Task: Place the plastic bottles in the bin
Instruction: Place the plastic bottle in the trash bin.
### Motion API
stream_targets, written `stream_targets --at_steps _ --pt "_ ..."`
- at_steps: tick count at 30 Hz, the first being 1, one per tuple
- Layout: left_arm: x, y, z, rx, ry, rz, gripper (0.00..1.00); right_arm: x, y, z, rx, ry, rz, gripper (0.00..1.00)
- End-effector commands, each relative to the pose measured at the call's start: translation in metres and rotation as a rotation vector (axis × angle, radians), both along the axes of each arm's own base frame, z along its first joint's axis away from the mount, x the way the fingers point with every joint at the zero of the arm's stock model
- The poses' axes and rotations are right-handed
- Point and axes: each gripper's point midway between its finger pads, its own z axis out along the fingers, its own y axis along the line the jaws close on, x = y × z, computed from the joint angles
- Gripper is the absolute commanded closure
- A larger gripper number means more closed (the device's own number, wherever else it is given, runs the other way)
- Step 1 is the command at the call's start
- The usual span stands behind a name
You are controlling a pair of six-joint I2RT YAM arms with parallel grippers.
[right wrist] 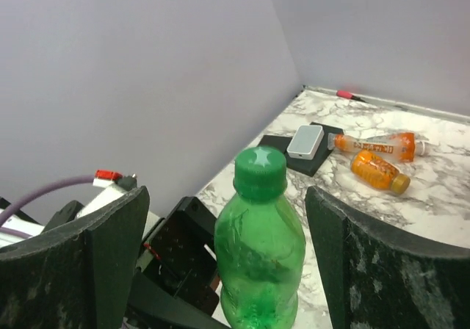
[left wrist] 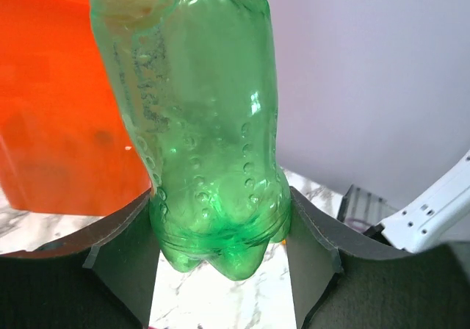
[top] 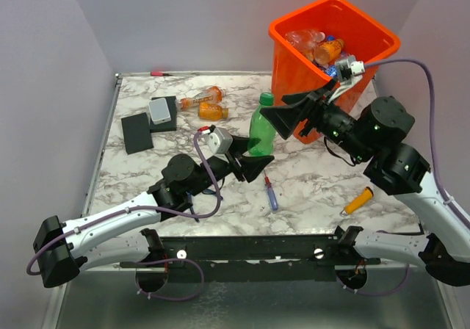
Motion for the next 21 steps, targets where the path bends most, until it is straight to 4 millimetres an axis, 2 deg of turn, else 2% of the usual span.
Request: stream_targets --at_steps 1,10,14,19,21 --pt "0.003 0.007 -0.024 0.135 -0.061 0.034 1.0 0.01 0.0 -0.05 -0.269 0.122 -0.034 0.1" --pt "0.0 0.008 -0.024 0.137 -0.067 0.023 1.0 0.029 0.015 -0.067 -0.265 0.156 -0.07 0.19" --pt "-0.002 0.009 -0.027 0.142 -0.066 0.018 1.0 0.035 0.014 -0.062 -0.209 0.144 -0.104 0.22" --pt "-0.003 0.009 -0.03 0.146 -0.064 0.013 1.0 0.041 0.011 -0.054 -0.151 0.131 -0.148 0.19" --pt "-0.003 0.008 -0.031 0.148 -0.065 0.01 1.0 0.042 0.011 -0.052 -0.139 0.126 -0.153 0.23"
